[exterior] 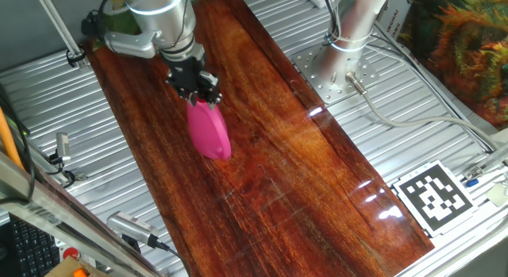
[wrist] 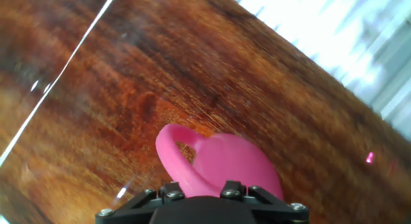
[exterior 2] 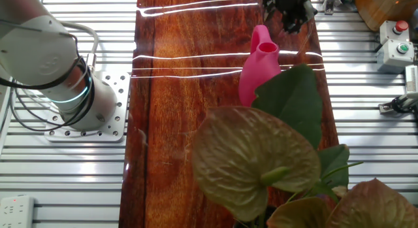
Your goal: Water the plant
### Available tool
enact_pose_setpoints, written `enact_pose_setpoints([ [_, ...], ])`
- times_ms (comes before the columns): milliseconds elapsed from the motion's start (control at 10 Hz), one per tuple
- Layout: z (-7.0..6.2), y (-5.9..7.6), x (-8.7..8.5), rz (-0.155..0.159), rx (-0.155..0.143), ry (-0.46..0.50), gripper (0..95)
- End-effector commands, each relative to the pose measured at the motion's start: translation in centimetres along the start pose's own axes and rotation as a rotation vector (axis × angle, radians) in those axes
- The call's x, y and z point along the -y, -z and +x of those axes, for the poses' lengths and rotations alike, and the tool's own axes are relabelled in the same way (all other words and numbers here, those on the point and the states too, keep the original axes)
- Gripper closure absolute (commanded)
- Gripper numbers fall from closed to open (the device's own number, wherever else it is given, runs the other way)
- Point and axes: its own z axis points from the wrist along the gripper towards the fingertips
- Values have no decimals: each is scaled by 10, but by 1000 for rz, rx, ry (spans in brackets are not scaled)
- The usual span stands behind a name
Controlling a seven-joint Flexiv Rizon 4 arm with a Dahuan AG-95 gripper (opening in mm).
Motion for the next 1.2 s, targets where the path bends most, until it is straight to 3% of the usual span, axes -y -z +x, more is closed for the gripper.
enact_pose_setpoints([
  [100, 0, -5, 1, 135, -59, 535, 570],
  [200, -1, -5, 1, 157, -60, 600, 380],
  [500, -1, -8, 1, 173, -54, 691, 380],
  [900, -1, -25, 2, 177, -26, 658, 380],
  [1200, -1, -28, 2, 185, -21, 662, 380],
])
